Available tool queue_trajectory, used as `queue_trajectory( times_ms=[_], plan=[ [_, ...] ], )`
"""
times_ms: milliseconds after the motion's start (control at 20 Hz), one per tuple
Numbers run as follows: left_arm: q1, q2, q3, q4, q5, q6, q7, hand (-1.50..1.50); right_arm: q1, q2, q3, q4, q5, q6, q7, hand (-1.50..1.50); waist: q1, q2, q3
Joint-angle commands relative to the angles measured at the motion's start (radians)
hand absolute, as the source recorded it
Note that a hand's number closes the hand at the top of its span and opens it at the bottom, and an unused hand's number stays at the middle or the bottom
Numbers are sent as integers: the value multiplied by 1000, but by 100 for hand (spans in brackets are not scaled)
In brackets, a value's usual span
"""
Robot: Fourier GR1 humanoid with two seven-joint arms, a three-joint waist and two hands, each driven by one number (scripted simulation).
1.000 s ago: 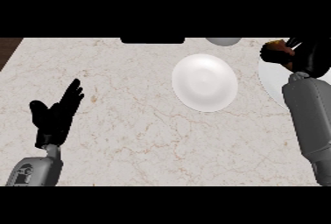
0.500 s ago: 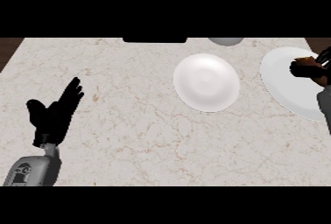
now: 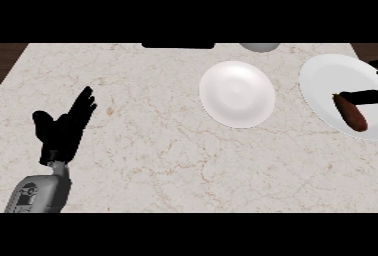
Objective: Pick the sweet potato from the plate and place it in the plate
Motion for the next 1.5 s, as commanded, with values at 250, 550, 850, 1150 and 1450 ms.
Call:
queue_trajectory(
  times_ms=[250, 550, 850, 1150, 1450],
  plan=[
    [-18, -5, 3, 27, -18, 11, -8, 0, -60, 60, -88, -146, -189, 23, -329, -150, -25, -13, -2],
    [30, 13, 24, 3, -3, -10, -16, 0, -43, 97, -190, -215, -365, 126, -215, -150, -31, -20, -3],
    [-38, 8, 41, 45, 5, -1, 33, 0, 35, 44, -230, -256, -501, 366, -147, -150, -40, -17, -3],
    [12, -12, 30, 30, -14, -19, -24, 0, 140, -27, -225, -236, -575, 399, -291, -150, -22, -10, -2],
    [41, -4, 32, -49, -5, -39, 27, 0, 217, -80, -227, -204, -626, 430, -348, -150, -18, -10, -2]
  ],
)
